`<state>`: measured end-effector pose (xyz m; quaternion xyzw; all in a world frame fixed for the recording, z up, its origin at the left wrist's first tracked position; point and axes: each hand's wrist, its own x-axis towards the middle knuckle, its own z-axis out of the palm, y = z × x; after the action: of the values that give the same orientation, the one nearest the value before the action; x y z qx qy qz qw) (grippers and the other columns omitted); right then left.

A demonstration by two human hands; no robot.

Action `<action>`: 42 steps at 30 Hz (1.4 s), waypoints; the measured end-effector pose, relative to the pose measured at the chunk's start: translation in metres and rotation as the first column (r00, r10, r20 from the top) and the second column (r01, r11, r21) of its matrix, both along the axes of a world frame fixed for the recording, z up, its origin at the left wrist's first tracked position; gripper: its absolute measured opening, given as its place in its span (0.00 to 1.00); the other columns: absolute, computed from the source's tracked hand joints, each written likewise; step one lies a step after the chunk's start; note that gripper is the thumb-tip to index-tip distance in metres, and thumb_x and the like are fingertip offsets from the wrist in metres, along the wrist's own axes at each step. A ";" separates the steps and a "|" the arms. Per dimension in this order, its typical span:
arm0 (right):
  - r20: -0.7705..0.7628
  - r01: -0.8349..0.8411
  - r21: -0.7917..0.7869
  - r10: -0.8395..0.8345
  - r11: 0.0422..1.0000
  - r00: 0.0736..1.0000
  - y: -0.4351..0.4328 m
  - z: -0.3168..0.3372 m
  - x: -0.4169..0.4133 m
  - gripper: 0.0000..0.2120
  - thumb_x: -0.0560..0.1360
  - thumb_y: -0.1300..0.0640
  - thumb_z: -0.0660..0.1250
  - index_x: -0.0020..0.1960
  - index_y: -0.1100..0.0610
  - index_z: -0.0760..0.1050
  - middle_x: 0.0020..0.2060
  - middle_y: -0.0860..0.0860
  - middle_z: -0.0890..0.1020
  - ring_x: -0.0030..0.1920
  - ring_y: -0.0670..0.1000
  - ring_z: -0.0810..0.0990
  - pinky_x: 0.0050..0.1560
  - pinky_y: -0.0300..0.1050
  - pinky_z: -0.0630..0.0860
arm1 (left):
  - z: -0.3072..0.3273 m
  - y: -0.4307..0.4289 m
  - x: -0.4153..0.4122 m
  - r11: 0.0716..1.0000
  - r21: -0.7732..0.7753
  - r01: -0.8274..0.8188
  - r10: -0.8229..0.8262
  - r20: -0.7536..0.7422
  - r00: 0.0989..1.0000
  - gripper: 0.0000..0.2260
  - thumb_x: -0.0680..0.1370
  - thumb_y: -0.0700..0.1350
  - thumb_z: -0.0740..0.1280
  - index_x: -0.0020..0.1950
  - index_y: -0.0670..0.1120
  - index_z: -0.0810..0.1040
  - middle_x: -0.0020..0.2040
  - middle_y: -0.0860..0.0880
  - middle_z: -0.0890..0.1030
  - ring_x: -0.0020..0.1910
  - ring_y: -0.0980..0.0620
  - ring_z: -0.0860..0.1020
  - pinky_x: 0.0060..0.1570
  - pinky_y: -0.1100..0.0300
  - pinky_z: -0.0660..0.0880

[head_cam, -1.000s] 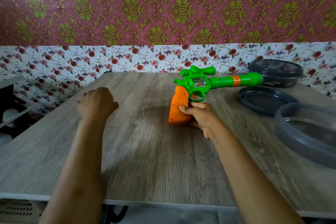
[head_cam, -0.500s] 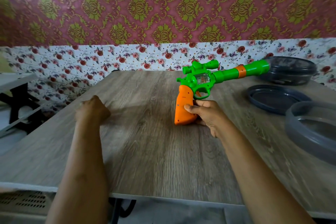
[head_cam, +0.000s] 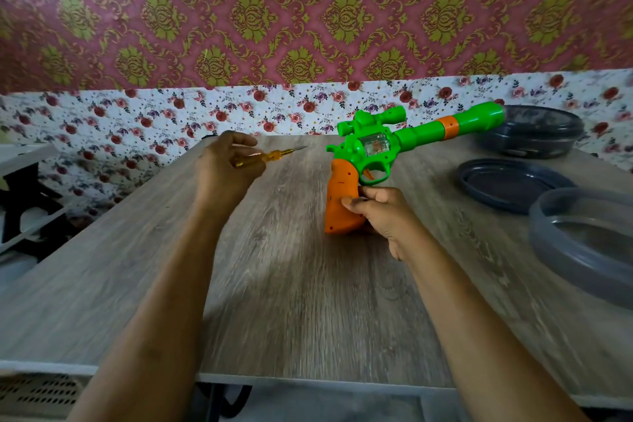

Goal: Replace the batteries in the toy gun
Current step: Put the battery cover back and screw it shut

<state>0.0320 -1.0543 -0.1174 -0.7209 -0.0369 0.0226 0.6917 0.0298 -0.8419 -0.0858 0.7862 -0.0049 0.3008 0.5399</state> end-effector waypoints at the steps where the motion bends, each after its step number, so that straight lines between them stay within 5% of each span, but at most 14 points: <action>1: 0.009 0.011 0.004 -0.011 1.000 1.000 0.000 0.001 0.000 0.15 0.74 0.63 0.66 0.61 0.61 0.75 0.47 0.51 0.79 0.50 0.49 0.77 0.46 0.36 0.71 | 0.000 -0.005 -0.001 1.000 0.031 0.004 -0.006 0.058 0.998 0.09 0.72 0.35 0.71 0.49 0.45 0.77 0.42 0.51 0.82 0.43 0.53 0.81 0.45 0.61 0.79; 4: 0.024 0.055 0.021 -0.055 0.998 0.998 -0.001 0.001 0.001 0.14 0.75 0.62 0.65 0.60 0.59 0.76 0.47 0.50 0.79 0.49 0.48 0.77 0.37 0.32 0.70 | 0.000 -0.021 -0.002 0.999 0.012 0.037 -0.039 0.214 0.976 0.09 0.72 0.37 0.72 0.50 0.45 0.78 0.40 0.54 0.81 0.39 0.62 0.80 0.44 0.66 0.77; 9: 0.017 0.154 0.047 -0.155 0.987 0.988 -0.002 0.001 0.003 0.12 0.75 0.62 0.65 0.59 0.58 0.77 0.46 0.51 0.78 0.47 0.50 0.77 0.40 0.40 0.72 | 0.001 -0.037 -0.009 0.997 -0.058 0.041 -0.013 0.425 0.905 0.15 0.74 0.39 0.71 0.57 0.47 0.70 0.43 0.54 0.80 0.39 0.62 0.81 0.42 0.69 0.77; 13: 0.037 0.122 0.035 -0.123 0.992 0.992 -0.002 0.000 0.002 0.12 0.76 0.62 0.65 0.59 0.58 0.77 0.45 0.52 0.78 0.40 0.48 0.77 0.36 0.41 0.72 | -0.001 -0.054 -0.015 0.992 0.076 0.098 -0.122 0.477 0.871 0.16 0.75 0.37 0.70 0.57 0.51 0.69 0.45 0.57 0.78 0.41 0.63 0.82 0.41 0.67 0.78; 20: 0.063 0.080 0.013 -0.080 0.997 0.995 0.004 -0.004 -0.002 0.16 0.74 0.65 0.66 0.61 0.60 0.75 0.51 0.59 0.81 0.51 0.56 0.79 0.58 0.62 0.75 | -0.003 -0.063 -0.017 0.956 0.290 0.038 -0.195 0.535 0.822 0.16 0.74 0.41 0.70 0.58 0.51 0.69 0.46 0.55 0.78 0.43 0.59 0.81 0.42 0.68 0.79; 29: 0.053 0.067 0.072 -0.071 0.995 0.996 0.001 -0.007 0.003 0.16 0.73 0.66 0.66 0.61 0.62 0.75 0.48 0.56 0.79 0.49 0.54 0.78 0.58 0.60 0.75 | -0.001 -0.057 -0.019 0.965 0.247 0.085 -0.209 0.535 0.819 0.11 0.74 0.43 0.65 0.56 0.48 0.69 0.45 0.49 0.81 0.42 0.58 0.81 0.43 0.69 0.77; 35: 0.094 0.029 0.028 -0.031 0.999 0.995 -0.002 -0.008 0.001 0.16 0.74 0.67 0.64 0.62 0.63 0.74 0.47 0.54 0.78 0.38 0.44 0.76 0.32 0.29 0.75 | 0.001 -0.062 -0.025 0.956 0.288 0.060 -0.211 0.530 0.822 0.12 0.74 0.42 0.65 0.56 0.42 0.71 0.44 0.46 0.81 0.42 0.57 0.82 0.43 0.68 0.78; 42: 0.071 0.028 0.052 -0.032 0.998 0.997 -0.004 -0.007 0.001 0.16 0.74 0.66 0.65 0.62 0.62 0.73 0.47 0.54 0.78 0.36 0.42 0.75 0.28 0.29 0.74 | 0.003 -0.060 -0.026 0.955 0.296 0.036 -0.195 0.529 0.826 0.13 0.74 0.43 0.65 0.56 0.39 0.72 0.44 0.49 0.80 0.42 0.55 0.81 0.43 0.68 0.79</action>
<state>0.0335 -1.0585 -0.1249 -0.7037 -0.0515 -0.0148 0.7085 0.0036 -0.9018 -0.0829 0.7307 -0.2496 0.4776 0.4192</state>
